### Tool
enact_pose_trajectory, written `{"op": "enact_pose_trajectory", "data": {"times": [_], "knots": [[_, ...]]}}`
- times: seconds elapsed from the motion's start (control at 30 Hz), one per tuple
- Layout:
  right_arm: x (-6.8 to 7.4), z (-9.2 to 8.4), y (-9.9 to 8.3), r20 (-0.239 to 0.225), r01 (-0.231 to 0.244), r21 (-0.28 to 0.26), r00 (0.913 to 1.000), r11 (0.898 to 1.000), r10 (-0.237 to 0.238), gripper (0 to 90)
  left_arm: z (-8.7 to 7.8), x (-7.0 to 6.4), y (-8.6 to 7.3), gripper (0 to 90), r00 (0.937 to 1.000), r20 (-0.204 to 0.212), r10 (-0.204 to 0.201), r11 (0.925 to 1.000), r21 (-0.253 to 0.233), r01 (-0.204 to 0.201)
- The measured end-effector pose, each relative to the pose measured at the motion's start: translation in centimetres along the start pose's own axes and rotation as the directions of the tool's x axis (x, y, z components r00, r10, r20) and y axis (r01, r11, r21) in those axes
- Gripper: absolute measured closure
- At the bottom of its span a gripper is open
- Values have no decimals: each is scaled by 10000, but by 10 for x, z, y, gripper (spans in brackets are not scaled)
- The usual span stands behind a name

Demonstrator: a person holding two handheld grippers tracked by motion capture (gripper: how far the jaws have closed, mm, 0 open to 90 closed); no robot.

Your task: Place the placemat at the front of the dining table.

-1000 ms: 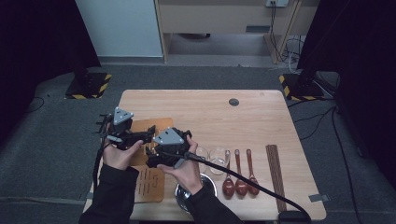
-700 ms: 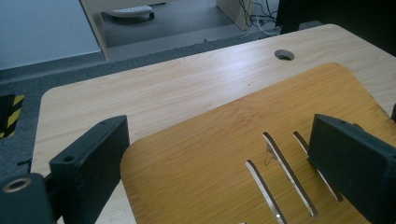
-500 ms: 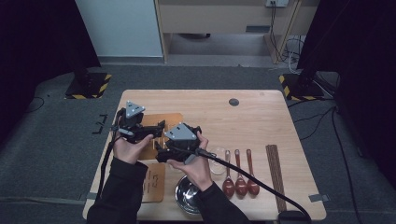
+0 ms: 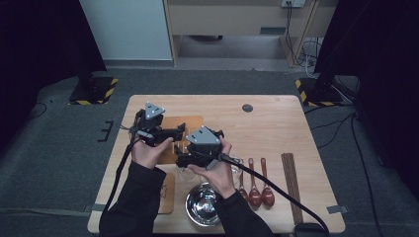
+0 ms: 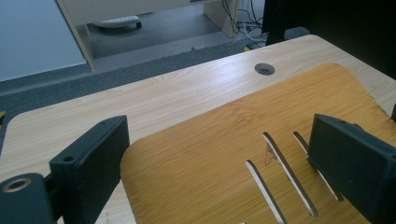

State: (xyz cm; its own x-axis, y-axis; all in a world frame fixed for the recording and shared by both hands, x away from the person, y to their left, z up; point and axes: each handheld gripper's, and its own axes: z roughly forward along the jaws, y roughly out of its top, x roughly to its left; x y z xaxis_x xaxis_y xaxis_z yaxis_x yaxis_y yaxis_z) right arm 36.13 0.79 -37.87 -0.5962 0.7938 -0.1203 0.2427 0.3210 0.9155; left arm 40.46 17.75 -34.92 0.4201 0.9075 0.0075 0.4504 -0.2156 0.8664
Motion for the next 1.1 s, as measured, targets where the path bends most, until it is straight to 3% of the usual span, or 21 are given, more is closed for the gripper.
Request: {"op": "enact_pose_trajectory", "data": {"times": [0.67,1.1], "knots": [[-34,-7,-9,362,30,-38,9993,10000,-28,16,28,-23,14,58,9993,373,85,9999,-97,-81],[-53,-10,-6,549,135,-179,9984,9997,-125,16,39,-35,30,58,9989,375,276,9991,-341,-263]]}}
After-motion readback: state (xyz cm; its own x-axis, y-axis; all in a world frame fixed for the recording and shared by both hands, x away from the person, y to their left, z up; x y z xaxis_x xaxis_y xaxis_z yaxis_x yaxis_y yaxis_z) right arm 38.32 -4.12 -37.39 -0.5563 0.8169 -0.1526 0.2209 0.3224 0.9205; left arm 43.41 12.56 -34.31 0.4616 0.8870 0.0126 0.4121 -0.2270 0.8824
